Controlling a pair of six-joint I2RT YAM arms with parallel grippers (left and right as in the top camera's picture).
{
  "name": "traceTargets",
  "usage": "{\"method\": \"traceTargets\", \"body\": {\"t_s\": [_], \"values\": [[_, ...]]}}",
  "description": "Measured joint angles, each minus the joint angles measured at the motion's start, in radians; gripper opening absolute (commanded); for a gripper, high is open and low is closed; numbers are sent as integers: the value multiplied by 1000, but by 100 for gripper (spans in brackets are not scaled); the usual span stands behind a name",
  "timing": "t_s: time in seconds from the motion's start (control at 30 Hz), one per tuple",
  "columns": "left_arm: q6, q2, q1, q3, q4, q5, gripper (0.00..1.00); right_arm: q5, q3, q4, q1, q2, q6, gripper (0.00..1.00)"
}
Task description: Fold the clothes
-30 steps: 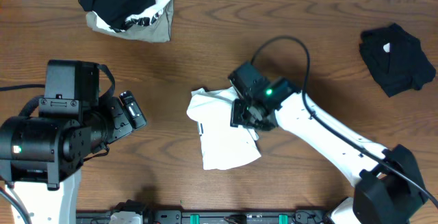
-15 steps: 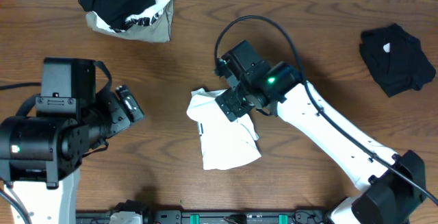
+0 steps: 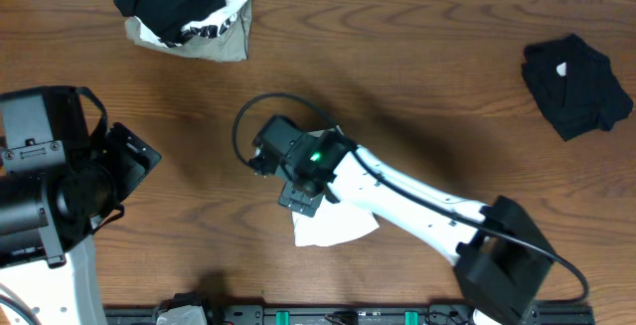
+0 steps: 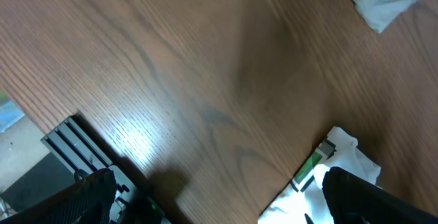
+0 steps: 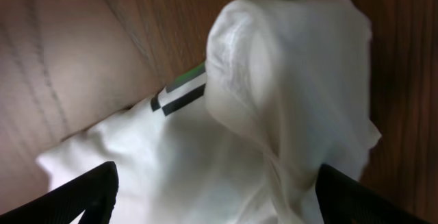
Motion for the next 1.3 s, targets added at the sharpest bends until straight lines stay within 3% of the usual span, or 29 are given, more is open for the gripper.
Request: {"method": "traceTargets", "body": {"t_s": [0.43,1.0,1.3], "values": [[-3,0,8,0,0,-2,98,182,0,91,24,101,-10,93],[1,0,8,-10,0,-2,98,299,-1,192,-36,123,24,79],[1,8,8,-43,6,-2,98,303,-1,206,-103,123,53,78]]}}
